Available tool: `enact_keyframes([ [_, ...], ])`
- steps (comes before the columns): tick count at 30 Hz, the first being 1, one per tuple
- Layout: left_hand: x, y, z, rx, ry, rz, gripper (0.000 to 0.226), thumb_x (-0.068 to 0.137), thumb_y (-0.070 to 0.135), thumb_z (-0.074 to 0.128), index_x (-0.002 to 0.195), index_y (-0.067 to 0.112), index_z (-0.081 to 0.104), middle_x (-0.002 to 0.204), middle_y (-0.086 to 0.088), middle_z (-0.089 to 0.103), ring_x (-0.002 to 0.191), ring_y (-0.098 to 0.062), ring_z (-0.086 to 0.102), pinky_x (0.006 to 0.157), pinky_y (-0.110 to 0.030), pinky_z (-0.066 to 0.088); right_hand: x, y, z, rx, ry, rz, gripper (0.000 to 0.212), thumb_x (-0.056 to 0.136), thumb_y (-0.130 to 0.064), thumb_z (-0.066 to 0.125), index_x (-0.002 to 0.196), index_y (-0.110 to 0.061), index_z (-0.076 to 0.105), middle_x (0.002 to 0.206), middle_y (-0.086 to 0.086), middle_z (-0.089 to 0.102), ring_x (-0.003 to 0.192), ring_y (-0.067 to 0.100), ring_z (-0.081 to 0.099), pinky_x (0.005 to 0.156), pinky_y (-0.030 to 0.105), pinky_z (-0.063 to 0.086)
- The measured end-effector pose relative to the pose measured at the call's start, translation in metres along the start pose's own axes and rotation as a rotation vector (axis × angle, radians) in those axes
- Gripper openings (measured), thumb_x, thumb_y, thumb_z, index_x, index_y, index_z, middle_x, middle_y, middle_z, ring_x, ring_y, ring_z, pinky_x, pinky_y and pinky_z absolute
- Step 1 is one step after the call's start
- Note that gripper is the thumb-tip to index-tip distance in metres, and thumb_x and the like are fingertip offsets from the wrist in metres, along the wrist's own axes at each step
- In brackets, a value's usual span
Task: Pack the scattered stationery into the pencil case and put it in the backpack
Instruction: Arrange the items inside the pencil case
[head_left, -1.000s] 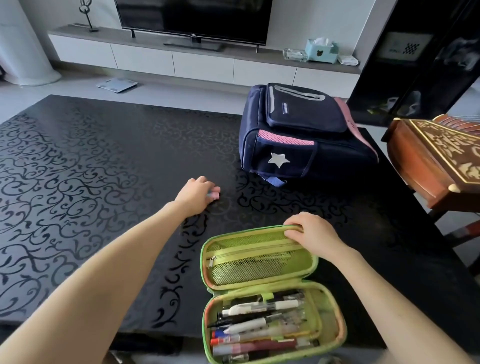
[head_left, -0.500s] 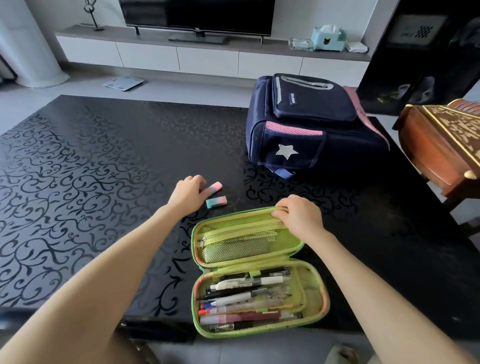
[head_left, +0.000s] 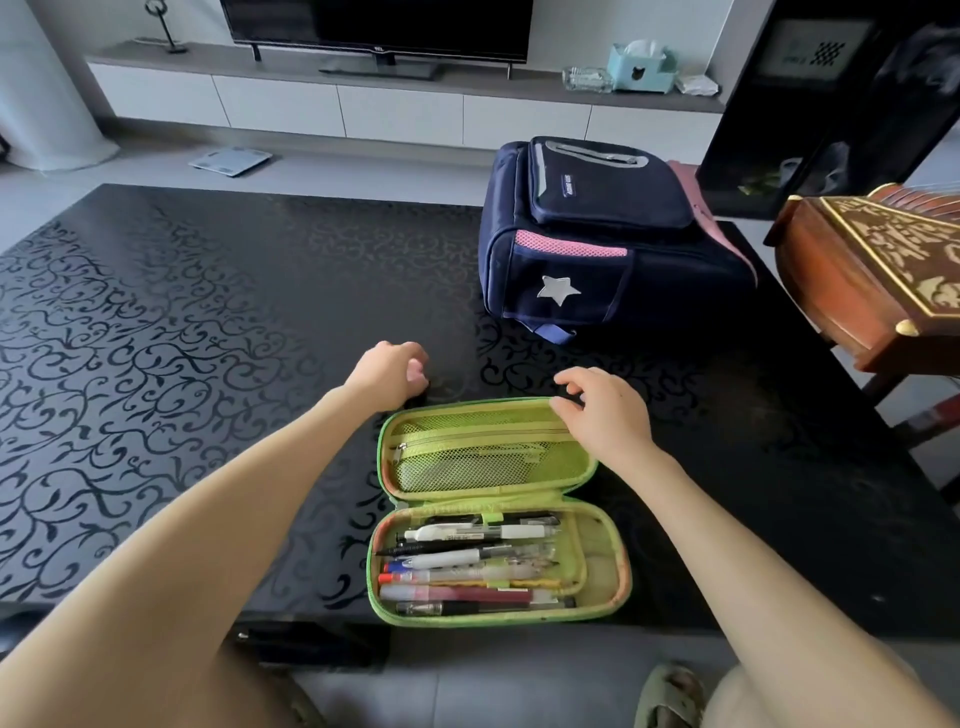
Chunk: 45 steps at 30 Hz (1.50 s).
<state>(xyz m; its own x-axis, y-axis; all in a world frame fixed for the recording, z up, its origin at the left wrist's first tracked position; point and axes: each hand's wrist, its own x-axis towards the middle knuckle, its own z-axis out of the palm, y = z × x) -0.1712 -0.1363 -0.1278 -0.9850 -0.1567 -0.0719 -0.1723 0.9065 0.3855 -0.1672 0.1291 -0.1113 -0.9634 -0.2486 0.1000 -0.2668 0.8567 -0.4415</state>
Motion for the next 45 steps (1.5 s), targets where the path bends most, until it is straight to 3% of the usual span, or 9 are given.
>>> enact_keyframes([
  [5,-0.048,0.059,-0.042,-0.773,-0.165,0.0,0.02,0.083,0.03,0.066,0.102,0.025,0.063,0.079,-0.007,0.063,0.065,-0.016,0.055,0.067,-0.028,0.051,-0.025,-0.016,-0.019,0.384,-0.023,-0.039,0.042,0.088,-0.025,0.063,0.129,-0.021,0.053,0.108,-0.006,0.061,0.094,0.013,0.059,0.081,0.027,0.047],
  [9,-0.108,0.115,-0.037,-0.872,-0.442,0.081,0.028,0.081,0.036,0.068,0.107,0.026,0.065,0.091,-0.01,0.071,0.073,-0.012,0.06,0.069,-0.023,0.052,-0.059,-0.017,-0.034,0.704,-0.202,-0.058,0.035,0.09,-0.022,0.06,0.125,-0.024,0.056,0.102,-0.004,0.067,0.09,0.013,0.062,0.072,0.028,0.054],
  [13,-0.132,0.134,-0.023,-0.942,-0.454,-0.006,0.034,0.072,0.041,0.072,0.099,0.022,0.066,0.087,-0.005,0.073,0.073,-0.01,0.064,0.068,-0.02,0.053,-0.094,-0.003,-0.047,0.753,-0.14,-0.013,0.012,0.087,-0.019,0.063,0.096,-0.025,0.07,0.091,-0.002,0.071,0.081,0.012,0.064,0.064,0.024,0.053],
  [18,-0.147,0.142,-0.011,-0.982,-0.459,-0.1,0.019,0.082,0.026,0.067,0.086,0.008,0.072,0.083,-0.005,0.07,0.069,-0.011,0.064,0.062,-0.017,0.055,-0.115,0.02,-0.059,1.045,-0.204,0.231,0.016,0.086,-0.016,0.064,0.092,-0.001,0.069,0.083,0.008,0.07,0.072,0.013,0.06,0.062,0.025,0.051],
  [20,-0.15,0.14,-0.008,-0.98,-0.399,-0.129,0.02,0.082,0.024,0.068,0.089,0.005,0.071,0.084,-0.007,0.069,0.069,-0.013,0.063,0.063,-0.018,0.056,-0.116,0.027,-0.056,0.867,-0.238,0.267,0.009,0.086,-0.01,0.065,0.086,-0.003,0.07,0.074,0.005,0.068,0.064,0.012,0.056,0.055,0.023,0.047],
  [26,-0.163,0.141,0.01,-0.718,-0.241,-0.013,0.018,0.082,0.027,0.068,0.098,0.018,0.065,0.074,-0.005,0.07,0.063,-0.018,0.062,0.072,-0.035,0.054,-0.11,0.017,-0.031,0.235,-0.355,0.126,0.007,0.077,-0.021,0.066,0.083,-0.018,0.068,0.06,-0.012,0.056,0.065,0.004,0.052,0.061,0.022,0.04],
  [30,-0.171,0.151,0.021,-0.522,-0.153,0.086,0.016,0.08,0.03,0.068,0.091,0.018,0.068,0.062,0.005,0.06,0.05,-0.008,0.049,0.048,-0.015,0.038,-0.111,0.016,-0.026,0.085,-0.201,0.007,0.001,0.079,-0.021,0.062,0.078,-0.022,0.062,0.074,-0.007,0.056,0.079,0.014,0.048,0.065,0.025,0.035],
  [36,-0.176,0.17,0.035,-0.11,-0.075,0.095,0.023,0.079,0.04,0.062,0.083,0.017,0.066,0.072,0.0,0.067,0.066,-0.018,0.061,0.053,-0.025,0.04,-0.125,0.042,-0.036,0.073,0.008,0.068,0.016,0.091,-0.018,0.052,0.09,-0.02,0.068,0.088,-0.005,0.064,0.086,0.016,0.053,0.072,0.031,0.045],
  [45,-0.17,0.177,0.067,0.397,0.002,0.211,0.04,0.086,0.055,0.048,0.072,0.017,0.047,0.073,0.0,0.053,0.071,-0.022,0.044,0.068,-0.03,0.03,-0.14,0.057,-0.039,0.05,-0.013,0.057,0.014,0.091,-0.02,0.054,0.091,-0.021,0.068,0.09,-0.005,0.066,0.086,0.015,0.053,0.073,0.031,0.045],
])
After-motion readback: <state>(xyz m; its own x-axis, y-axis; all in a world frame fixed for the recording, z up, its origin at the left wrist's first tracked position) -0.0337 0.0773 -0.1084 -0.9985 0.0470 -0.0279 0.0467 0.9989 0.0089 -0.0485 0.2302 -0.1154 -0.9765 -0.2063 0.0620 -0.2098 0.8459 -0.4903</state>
